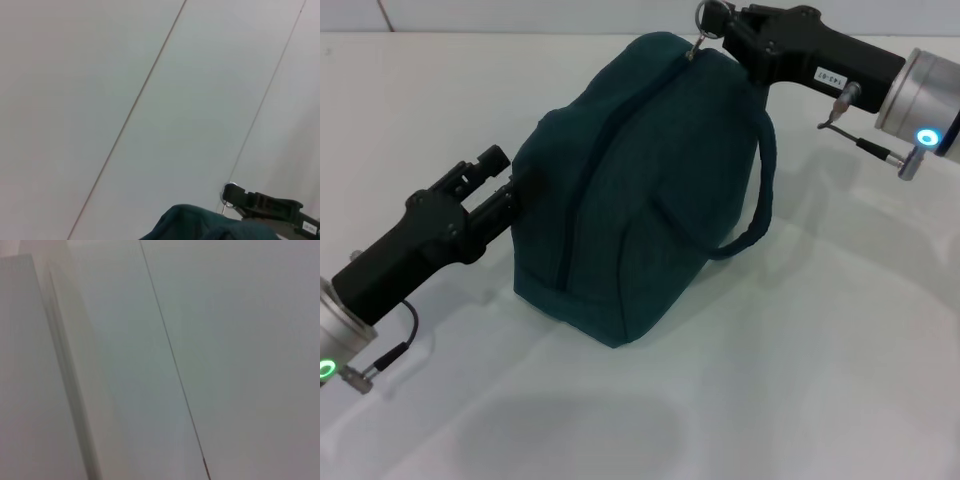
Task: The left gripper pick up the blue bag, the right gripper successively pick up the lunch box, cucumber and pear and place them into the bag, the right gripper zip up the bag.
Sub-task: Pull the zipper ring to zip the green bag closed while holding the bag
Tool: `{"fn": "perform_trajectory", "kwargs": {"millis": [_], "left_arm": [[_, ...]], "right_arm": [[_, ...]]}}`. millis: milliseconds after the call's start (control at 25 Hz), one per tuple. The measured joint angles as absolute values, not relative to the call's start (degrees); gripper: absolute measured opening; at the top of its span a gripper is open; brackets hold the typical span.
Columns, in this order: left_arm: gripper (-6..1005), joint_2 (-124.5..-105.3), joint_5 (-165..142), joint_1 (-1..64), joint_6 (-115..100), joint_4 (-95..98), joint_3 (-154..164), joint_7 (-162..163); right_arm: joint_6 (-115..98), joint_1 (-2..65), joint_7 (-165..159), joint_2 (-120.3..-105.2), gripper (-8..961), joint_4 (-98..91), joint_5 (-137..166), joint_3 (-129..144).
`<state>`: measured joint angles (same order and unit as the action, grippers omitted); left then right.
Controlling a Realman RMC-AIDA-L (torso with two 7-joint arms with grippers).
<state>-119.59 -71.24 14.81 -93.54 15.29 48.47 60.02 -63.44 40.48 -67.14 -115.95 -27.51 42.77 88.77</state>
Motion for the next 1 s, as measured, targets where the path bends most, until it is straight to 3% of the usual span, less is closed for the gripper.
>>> {"fn": "perform_trajectory", "kwargs": {"millis": [400,640,840,1000], "left_arm": [[881,-118.49,-68.3,14.5,-94.2,22.5,48.1,71.1],[890,-116.34,-72.7,18.1,-89.4,34.1,48.1,86.8],[890,-113.00,-78.2,23.7,-88.5,45.1,48.5,103.7],[887,-112.55,-85.6,26.6,-88.6,58.1,48.6,113.9]], "right_arm": [[-64.2,40.0,-67.1,-115.92,144,-27.5,42.6,88.8],[-64.3,39.8,-67.1,-115.92,147,-27.4,42.6,88.8],[-64.9,39.7,-67.0,-115.89,149,-27.1,42.6,88.8],[-65.1,39.7,-66.7,-115.86,150,-27.0,42.6,88.8]]}}
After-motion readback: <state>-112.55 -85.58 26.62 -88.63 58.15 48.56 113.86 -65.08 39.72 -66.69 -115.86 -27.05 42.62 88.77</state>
